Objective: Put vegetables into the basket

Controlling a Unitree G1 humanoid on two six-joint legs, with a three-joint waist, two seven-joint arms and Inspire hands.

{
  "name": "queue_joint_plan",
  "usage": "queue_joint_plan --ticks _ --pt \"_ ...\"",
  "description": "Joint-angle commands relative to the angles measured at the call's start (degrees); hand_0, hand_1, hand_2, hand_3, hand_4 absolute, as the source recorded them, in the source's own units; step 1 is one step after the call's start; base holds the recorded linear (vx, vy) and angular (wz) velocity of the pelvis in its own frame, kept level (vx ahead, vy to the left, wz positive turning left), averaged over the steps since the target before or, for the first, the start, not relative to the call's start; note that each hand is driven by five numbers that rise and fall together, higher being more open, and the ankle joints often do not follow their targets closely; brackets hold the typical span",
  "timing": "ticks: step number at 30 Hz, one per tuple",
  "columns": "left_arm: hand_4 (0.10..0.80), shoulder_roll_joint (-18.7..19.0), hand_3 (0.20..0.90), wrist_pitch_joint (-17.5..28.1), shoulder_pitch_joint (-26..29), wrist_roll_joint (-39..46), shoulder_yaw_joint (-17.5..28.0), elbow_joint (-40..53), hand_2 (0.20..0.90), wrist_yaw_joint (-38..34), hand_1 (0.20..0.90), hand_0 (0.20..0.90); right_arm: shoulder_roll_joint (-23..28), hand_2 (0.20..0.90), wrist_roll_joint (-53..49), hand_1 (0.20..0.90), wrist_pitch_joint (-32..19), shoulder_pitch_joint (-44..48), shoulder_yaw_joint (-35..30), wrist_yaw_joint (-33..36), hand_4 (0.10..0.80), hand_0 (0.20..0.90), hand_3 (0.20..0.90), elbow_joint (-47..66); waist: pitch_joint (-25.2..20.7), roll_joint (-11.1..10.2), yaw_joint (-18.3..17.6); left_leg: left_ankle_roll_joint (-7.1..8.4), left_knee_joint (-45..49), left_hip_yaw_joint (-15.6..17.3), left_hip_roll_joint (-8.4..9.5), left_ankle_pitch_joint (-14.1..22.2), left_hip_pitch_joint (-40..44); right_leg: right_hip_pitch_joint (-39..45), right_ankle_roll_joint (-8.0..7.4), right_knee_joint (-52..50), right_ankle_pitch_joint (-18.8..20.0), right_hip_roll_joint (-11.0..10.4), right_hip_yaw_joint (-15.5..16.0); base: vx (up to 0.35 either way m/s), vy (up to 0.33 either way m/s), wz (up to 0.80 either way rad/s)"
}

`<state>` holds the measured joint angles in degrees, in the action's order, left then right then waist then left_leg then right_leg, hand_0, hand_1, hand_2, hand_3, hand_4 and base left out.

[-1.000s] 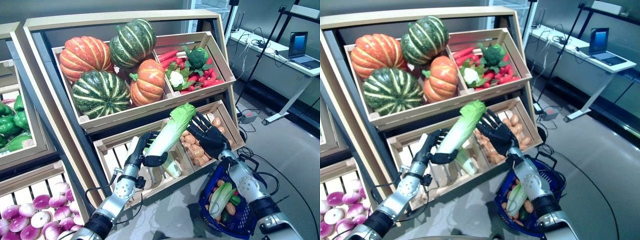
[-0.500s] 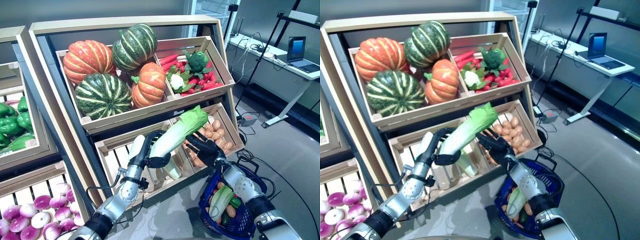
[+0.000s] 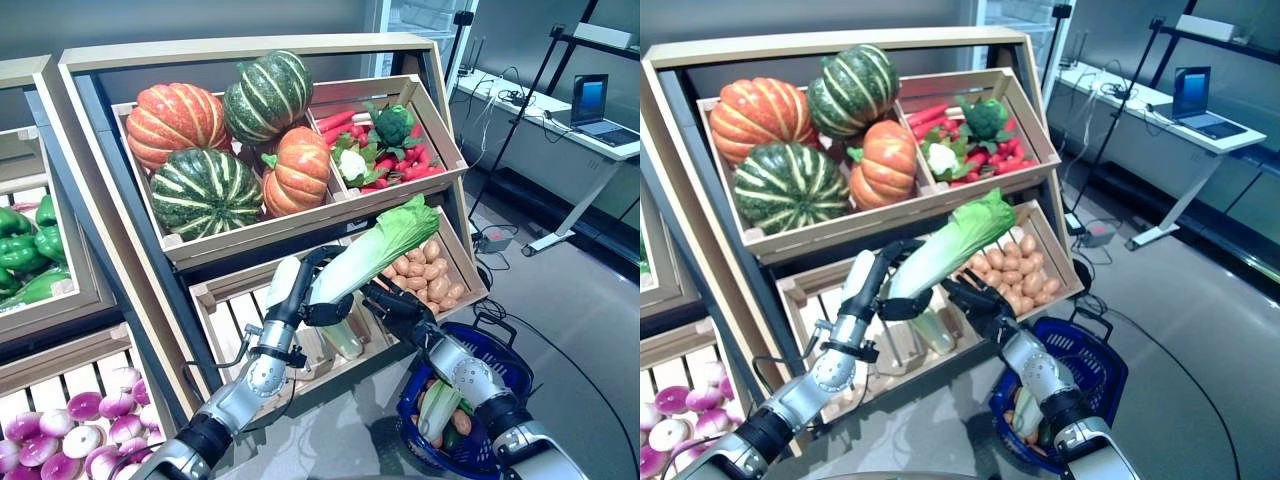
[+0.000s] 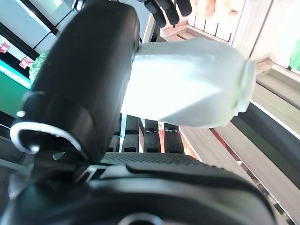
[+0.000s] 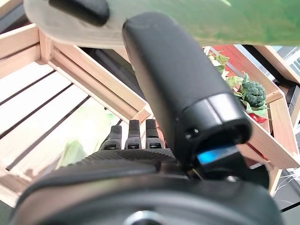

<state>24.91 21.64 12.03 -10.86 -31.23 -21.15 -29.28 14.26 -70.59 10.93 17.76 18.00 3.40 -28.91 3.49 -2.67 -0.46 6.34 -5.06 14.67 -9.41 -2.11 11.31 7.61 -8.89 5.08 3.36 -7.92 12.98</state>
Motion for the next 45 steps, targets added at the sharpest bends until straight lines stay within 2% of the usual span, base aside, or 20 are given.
queue_joint_plan --ticks 1,5,16,22,25,30,34,45 --pt "0.400 -1.62 0.300 8.25 9.51 1.41 -2.00 2.80 0.300 -0.44 0.300 0.300 -3.27 0.900 -7.01 0.900 -8.58 11.42 -2.45 -4.23 0.800 0.900 0.900 2.61 -1.89 -0.46 1.13 -0.71 0.06 -2.10 1.32 3.29 -1.44 1.59 0.26 -0.39 -1.71 -1.72 -0.39 0.000 0.000 0.00" --pt "0.400 -1.05 0.300 8.11 8.05 2.40 -1.62 2.57 0.300 -0.07 0.300 0.300 -2.81 0.900 -7.32 0.900 -10.96 10.62 -3.72 -6.78 0.800 0.900 0.900 5.77 -1.79 -0.41 1.23 -0.71 0.06 -2.31 1.39 3.34 -1.57 1.56 0.18 -0.48 -1.85 -1.73 -0.27 0.000 0.000 0.00" --pt "0.400 0.50 0.300 7.97 5.75 3.28 2.61 1.69 0.300 -0.56 0.300 0.300 1.47 0.900 -7.71 0.900 -10.90 5.72 -6.92 -13.00 0.800 0.900 0.900 10.11 -1.49 -0.96 0.85 -0.78 0.06 -2.53 1.22 3.16 -1.92 1.26 0.10 -0.63 -1.79 -1.83 0.13 0.000 0.000 0.00" --pt "0.400 0.55 0.300 8.05 6.35 2.30 2.87 1.25 0.300 0.18 0.300 0.300 1.23 0.900 -11.22 0.900 -12.56 4.95 -7.78 -16.65 0.800 0.900 0.900 12.16 -1.22 -0.93 0.32 -0.78 0.17 -2.42 1.13 3.04 -2.17 0.83 0.06 -0.65 -1.63 -1.75 -0.31 0.000 0.000 0.00" --pt "0.400 0.10 0.300 7.86 6.46 2.63 2.56 1.14 0.300 0.64 0.300 0.300 0.50 0.900 -13.05 0.900 -11.79 5.23 -7.96 -20.36 0.800 0.900 0.900 14.43 -1.07 -0.82 0.21 -0.77 0.25 -2.41 1.17 3.10 -2.20 0.87 0.05 -0.64 -1.69 -1.70 -0.57 0.000 0.000 0.00" --pt "0.400 -0.36 0.300 7.35 5.71 4.42 3.05 0.95 0.300 1.37 0.300 0.300 0.66 0.900 -11.69 0.900 -9.93 5.36 -8.15 -21.89 0.800 0.900 0.900 16.59 -1.18 -0.97 0.39 -0.75 0.24 -2.54 1.20 3.24 -2.11 1.14 0.01 -0.63 -1.85 -1.80 -0.33 0.000 0.000 0.00" --pt "0.400 -0.36 0.300 7.71 4.02 6.67 5.62 -0.27 0.300 1.26 0.300 0.300 3.41 0.900 -10.29 0.900 -6.58 4.56 -8.93 -24.09 0.800 0.900 0.900 18.37 -1.37 -1.43 0.52 -0.69 0.29 -2.61 1.21 3.19 -2.37 1.11 0.07 -0.65 -1.97 -1.85 -0.04 0.000 0.000 0.00" --pt "0.400 -0.78 0.300 6.89 4.91 4.99 6.47 -2.00 0.300 1.22 0.300 0.300 3.58 0.900 -11.05 0.900 -7.07 3.07 -9.37 -27.52 0.800 0.900 0.900 21.19 -0.96 -1.56 -0.15 -0.68 0.48 -2.56 1.08 2.96 -2.68 0.75 0.12 -0.77 -1.91 -1.65 -0.71 0.000 0.000 0.00"
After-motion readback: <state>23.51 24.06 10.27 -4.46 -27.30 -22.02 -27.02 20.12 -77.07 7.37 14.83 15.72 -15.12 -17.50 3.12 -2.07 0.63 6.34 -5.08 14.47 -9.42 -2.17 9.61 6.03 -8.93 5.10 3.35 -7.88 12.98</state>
